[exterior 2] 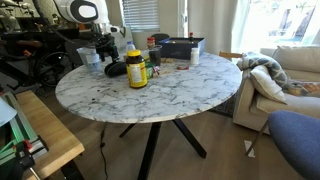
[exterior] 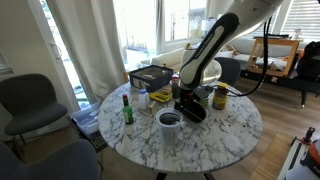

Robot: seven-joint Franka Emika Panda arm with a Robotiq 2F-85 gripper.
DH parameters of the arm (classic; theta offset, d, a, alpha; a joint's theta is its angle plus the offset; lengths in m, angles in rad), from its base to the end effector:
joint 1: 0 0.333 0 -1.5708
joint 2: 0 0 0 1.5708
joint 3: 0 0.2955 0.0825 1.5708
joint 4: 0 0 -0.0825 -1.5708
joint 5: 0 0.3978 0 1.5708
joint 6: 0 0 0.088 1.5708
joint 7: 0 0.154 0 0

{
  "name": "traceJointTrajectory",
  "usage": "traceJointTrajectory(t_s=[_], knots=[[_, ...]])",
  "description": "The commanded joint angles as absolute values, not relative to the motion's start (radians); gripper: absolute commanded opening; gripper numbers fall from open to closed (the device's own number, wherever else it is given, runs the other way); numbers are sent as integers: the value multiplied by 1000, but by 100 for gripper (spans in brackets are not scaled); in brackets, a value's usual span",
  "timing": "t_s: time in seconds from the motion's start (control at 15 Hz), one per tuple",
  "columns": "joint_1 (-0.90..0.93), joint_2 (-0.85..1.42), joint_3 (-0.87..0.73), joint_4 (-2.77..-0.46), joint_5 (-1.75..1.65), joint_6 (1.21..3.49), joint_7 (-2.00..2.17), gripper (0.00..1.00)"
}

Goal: Put the white object in the grey cup

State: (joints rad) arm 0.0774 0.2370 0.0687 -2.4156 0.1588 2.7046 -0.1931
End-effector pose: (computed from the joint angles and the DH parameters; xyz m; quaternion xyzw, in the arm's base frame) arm 0.4997 0.0734 0.1394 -0.9940 -0.0970 -0.0267 0.0428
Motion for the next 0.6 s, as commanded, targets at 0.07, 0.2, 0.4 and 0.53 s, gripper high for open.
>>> traceJointTrajectory(t_s=[0.07,0.2,0.4,0.53], knots=[[85,112,80,-2464,46,2661,-151,100],[93,96,74,-2460,-6,2641,-123,100],[79,107,93,-2450,10,2670,-196,100],[72,133,98,-2437,40,2682,-237,100]])
